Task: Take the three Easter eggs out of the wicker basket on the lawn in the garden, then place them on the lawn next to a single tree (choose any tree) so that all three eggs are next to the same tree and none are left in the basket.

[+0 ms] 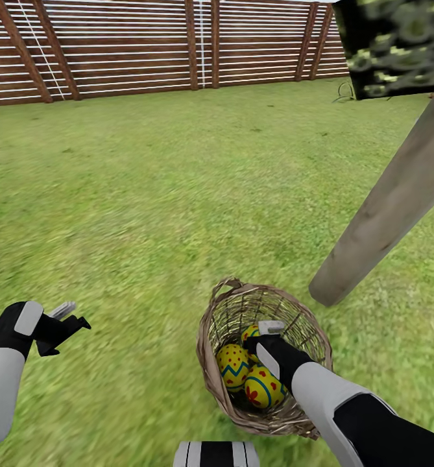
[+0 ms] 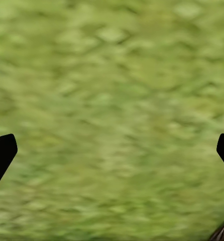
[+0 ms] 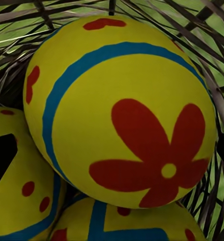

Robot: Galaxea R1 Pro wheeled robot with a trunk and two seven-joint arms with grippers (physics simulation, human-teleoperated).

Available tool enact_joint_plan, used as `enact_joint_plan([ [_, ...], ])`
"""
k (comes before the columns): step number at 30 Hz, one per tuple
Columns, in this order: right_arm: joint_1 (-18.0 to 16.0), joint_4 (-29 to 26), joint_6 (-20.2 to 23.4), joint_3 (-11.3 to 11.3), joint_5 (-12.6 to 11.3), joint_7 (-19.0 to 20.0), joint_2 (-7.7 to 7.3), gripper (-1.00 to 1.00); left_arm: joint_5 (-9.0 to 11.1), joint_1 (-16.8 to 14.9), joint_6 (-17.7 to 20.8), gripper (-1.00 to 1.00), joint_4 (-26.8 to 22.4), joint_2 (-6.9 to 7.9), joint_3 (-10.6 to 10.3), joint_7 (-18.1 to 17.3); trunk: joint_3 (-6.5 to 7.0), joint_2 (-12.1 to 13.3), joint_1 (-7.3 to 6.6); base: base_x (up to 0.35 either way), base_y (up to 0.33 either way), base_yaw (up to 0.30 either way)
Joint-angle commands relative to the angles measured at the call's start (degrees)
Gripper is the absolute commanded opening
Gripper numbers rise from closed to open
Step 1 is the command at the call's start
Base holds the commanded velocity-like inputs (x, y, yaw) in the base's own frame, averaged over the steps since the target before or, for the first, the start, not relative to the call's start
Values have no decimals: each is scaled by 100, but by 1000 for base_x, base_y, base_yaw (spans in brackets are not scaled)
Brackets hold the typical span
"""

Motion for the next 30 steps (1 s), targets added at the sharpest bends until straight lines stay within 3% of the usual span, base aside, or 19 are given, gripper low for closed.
enact_joint_plan([
  [1,-1,-11,29,46,-53,-37,-5,100,60,-4,17,100,7,-2,14,56,-4,-2,-1,0,0,0],
  [6,-1,-10,26,41,-52,-37,-14,100,60,-3,17,100,76,1,14,56,-4,-2,-1,0,0,0],
  [7,-1,-10,25,41,-52,-37,-14,-100,60,-4,17,100,78,2,14,56,-4,-2,-1,0,0,0],
  [30,-1,118,22,31,-52,-36,-34,-100,42,-5,17,100,97,11,22,58,-4,-2,-1,0,0,0],
])
